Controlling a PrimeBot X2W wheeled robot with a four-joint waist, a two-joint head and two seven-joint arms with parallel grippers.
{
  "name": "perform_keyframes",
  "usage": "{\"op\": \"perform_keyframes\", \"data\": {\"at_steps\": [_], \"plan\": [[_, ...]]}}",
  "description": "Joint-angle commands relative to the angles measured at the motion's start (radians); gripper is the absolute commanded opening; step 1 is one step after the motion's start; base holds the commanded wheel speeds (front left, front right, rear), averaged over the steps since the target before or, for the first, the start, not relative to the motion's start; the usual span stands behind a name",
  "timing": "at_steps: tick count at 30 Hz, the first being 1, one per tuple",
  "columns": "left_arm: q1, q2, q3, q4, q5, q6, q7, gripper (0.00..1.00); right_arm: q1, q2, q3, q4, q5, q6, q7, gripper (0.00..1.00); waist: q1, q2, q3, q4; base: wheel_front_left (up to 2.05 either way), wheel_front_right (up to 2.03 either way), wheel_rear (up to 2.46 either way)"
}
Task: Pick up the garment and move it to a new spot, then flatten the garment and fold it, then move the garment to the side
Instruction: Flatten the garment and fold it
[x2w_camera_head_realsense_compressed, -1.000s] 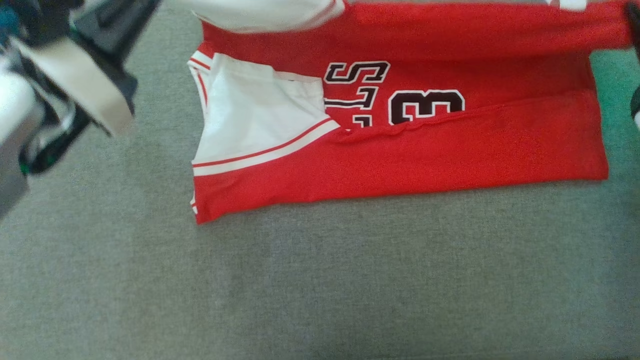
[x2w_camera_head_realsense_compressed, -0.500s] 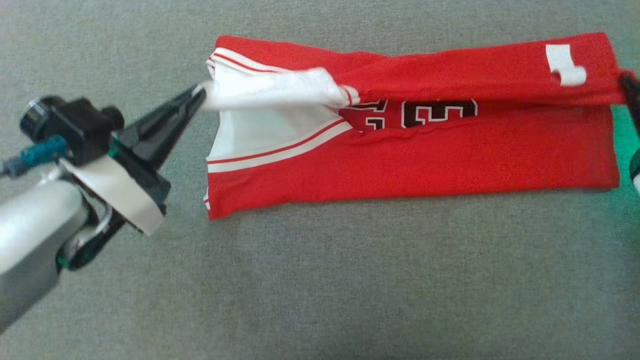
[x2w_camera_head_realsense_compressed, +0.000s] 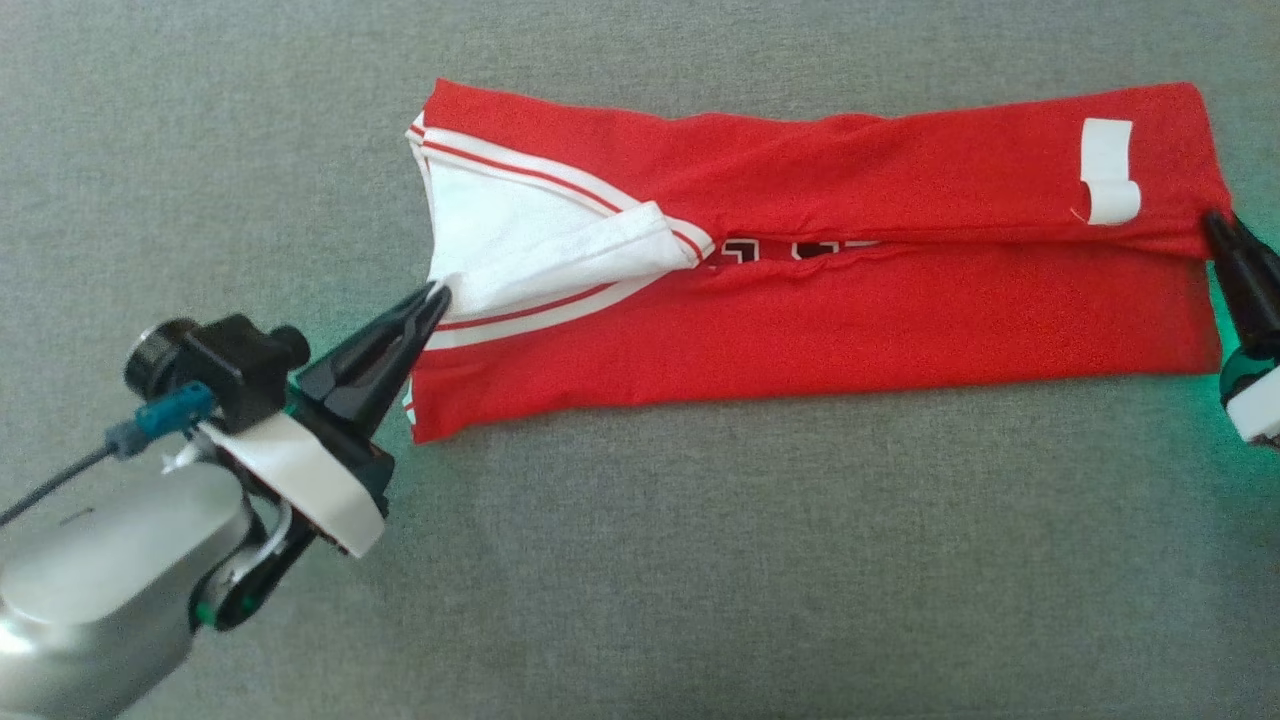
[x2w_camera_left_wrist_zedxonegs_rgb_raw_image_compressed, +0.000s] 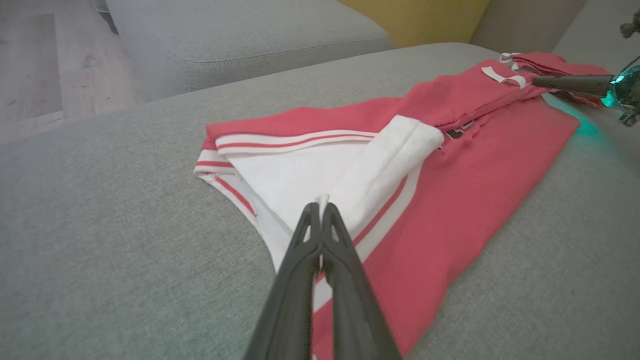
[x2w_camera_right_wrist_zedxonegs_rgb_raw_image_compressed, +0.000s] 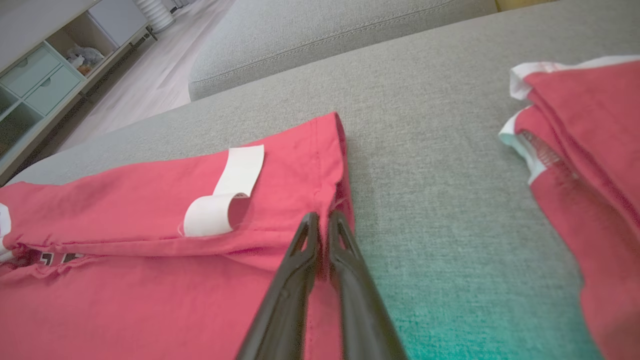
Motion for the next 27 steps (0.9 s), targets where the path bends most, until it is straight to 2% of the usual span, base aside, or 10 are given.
{"op": "perform_keyframes", "data": {"at_steps": [1, 2, 3, 4, 5, 8, 11, 17, 22, 27], "plan": [[0.001, 0.025, 0.051, -0.001, -0.005, 0.006, -0.015, 0.00, 0.044, -0.025, -0.009, -0.004, -0.004, -0.001, -0.014, 0.34, 0.0000, -0.0001, -0.005, -0.001, 0.00, 0.00, 0.00], [0.010, 0.017, 0.054, 0.006, -0.005, 0.006, -0.019, 0.16, 0.048, -0.019, -0.011, 0.000, -0.004, -0.001, -0.015, 0.54, 0.0000, -0.0001, -0.009, -0.001, 0.00, 0.00, 0.00], [0.010, 0.017, 0.054, 0.006, -0.005, 0.006, -0.019, 0.16, 0.048, -0.019, -0.011, 0.000, -0.004, -0.001, -0.015, 0.54, 0.0000, -0.0001, -0.009, -0.001, 0.00, 0.00, 0.00], [0.020, 0.008, 0.059, 0.014, -0.004, 0.008, -0.022, 0.42, 0.052, -0.013, -0.015, 0.004, -0.002, -0.001, -0.017, 0.89, 0.0000, -0.0001, -0.014, -0.001, 0.00, 0.00, 0.00], [0.030, -0.003, 0.068, 0.021, -0.005, 0.013, -0.025, 1.00, 0.057, -0.009, -0.023, 0.012, 0.000, -0.001, -0.021, 1.00, 0.0000, -0.0001, -0.020, 0.000, 0.00, 0.00, 0.00], [0.069, -0.036, 0.122, 0.032, -0.001, 0.049, -0.031, 1.00, 0.075, 0.016, -0.069, 0.046, -0.009, -0.001, -0.034, 1.00, 0.0000, -0.0001, -0.042, 0.002, 0.00, 0.00, 0.00], [0.138, -0.082, 0.251, 0.012, 0.046, 0.114, -0.032, 1.00, 0.107, 0.048, -0.136, 0.073, -0.057, -0.001, -0.040, 1.00, 0.0000, -0.0001, -0.070, 0.004, 0.00, 0.00, 0.00], [0.383, -0.231, 0.559, -0.052, 0.198, 0.230, -0.032, 1.00, 0.221, 0.160, -0.405, 0.064, -0.300, -0.001, -0.041, 1.00, 0.0000, -0.0001, -0.132, 0.011, 0.00, 0.00, 0.00], [0.561, -0.379, 0.723, -0.077, 0.359, 0.247, -0.033, 1.00, 0.349, 0.281, -0.621, 0.009, -0.545, -0.001, -0.041, 1.00, 0.0000, -0.0001, -0.179, 0.035, 0.00, 0.00, 0.00], [0.670, -0.520, 0.826, -0.087, 0.505, 0.228, -0.033, 1.00, 0.436, 0.400, -0.759, -0.043, -0.699, -0.001, -0.041, 1.00, 0.0000, -0.0001, -0.211, 0.073, 0.00, 0.00, 0.00]]}}
